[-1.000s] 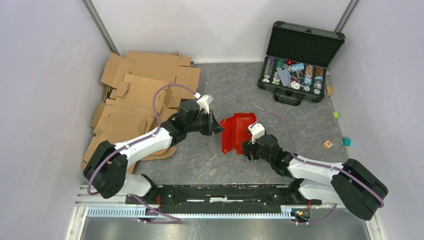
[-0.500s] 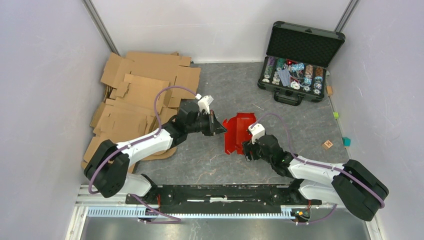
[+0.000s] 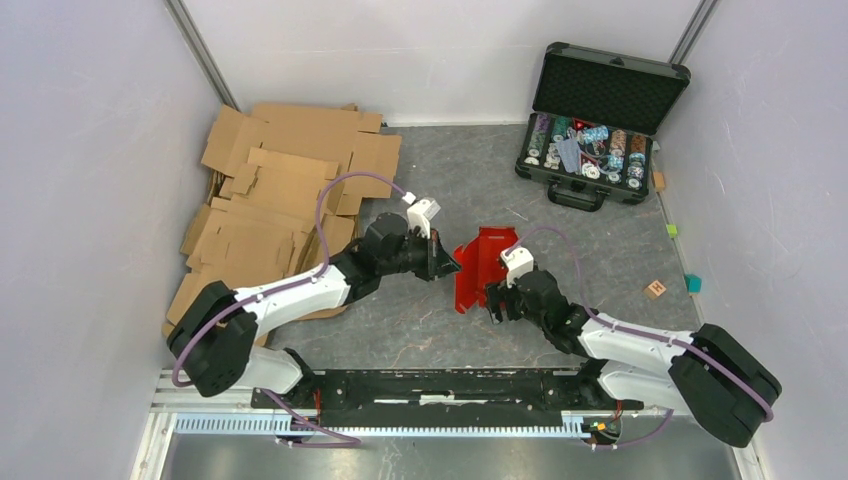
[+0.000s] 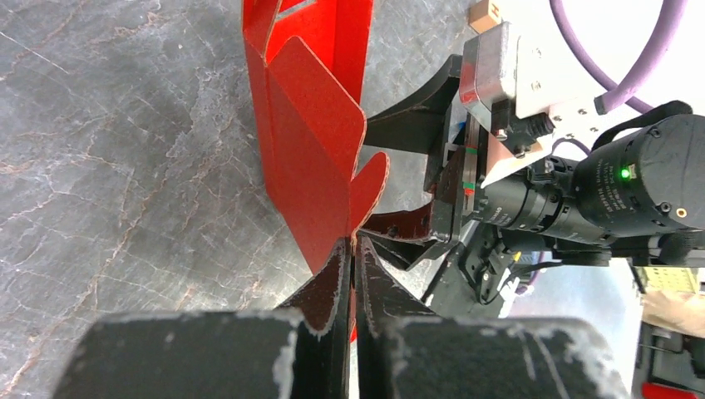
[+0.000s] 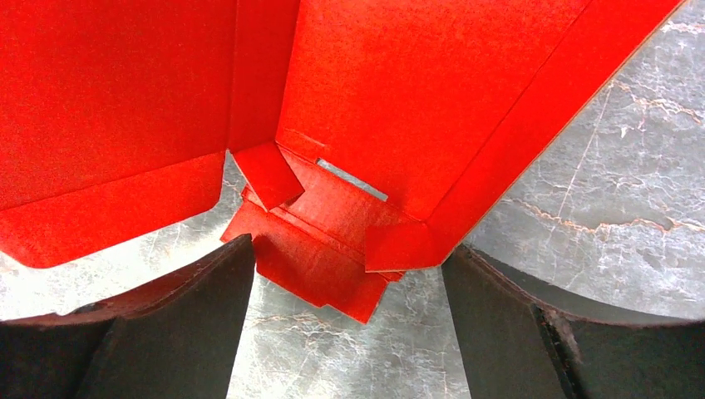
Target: Fold the paper box
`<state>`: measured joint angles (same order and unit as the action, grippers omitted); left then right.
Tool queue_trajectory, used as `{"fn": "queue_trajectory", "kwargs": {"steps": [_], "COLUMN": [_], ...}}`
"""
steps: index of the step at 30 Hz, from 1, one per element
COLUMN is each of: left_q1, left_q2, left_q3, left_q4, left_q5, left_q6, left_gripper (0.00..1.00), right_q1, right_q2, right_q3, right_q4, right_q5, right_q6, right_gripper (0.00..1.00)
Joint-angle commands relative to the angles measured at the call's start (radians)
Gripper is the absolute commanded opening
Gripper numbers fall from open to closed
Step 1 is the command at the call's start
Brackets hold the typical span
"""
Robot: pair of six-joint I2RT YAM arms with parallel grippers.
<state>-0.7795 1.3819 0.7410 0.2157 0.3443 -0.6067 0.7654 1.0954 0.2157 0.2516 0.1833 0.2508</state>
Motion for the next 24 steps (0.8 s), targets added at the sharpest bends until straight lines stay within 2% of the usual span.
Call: {"fn": "queue_trajectory", "kwargs": {"steps": [1,9,16,18,20,24], "left_q1": [-0.041,-0.11,-0.144,-0.148,-0.148,-0.149], "left_q2": [-0.016,-0.04,-0.06,-0.068,-0.077,-0.095], "left_q3": [-0.002,0.006,0.015,0.017,0.02,0.028], "left_q4": [-0.083,-0.161,-0.209,-0.21,-0.242,-0.264], "left_q5": [-0.067,-0.2,-0.257,-0.272,-0.28,-0.29], "left_q6": [0.112,0.206,0.265,0.274,0.285,0.302], "left_gripper": [0.03,0.03,0.03,0.03,0.03,0.03], "right_q1": [0.003,-0.006,-0.023,-0.03,-0.039,-0.062], "right_q2": [-0.021,-0.106,-0.103,-0.103,-0.116,-0.154], "right_q3": [0.008,-0.017,-0.023,-0.023,-0.025,-0.017], "right_q4": [-0.002,-0.001,-0.005,-0.008,-0.013,-0.031], "right_q5": [0.026,0.045,0.035,0.031,0.031,0.031], "right_q6": [0.04,0.074,0.086,0.09,0.089,0.067], "right_gripper": [0.87,0.89,0.89,0.91,0.98,0.98]}}
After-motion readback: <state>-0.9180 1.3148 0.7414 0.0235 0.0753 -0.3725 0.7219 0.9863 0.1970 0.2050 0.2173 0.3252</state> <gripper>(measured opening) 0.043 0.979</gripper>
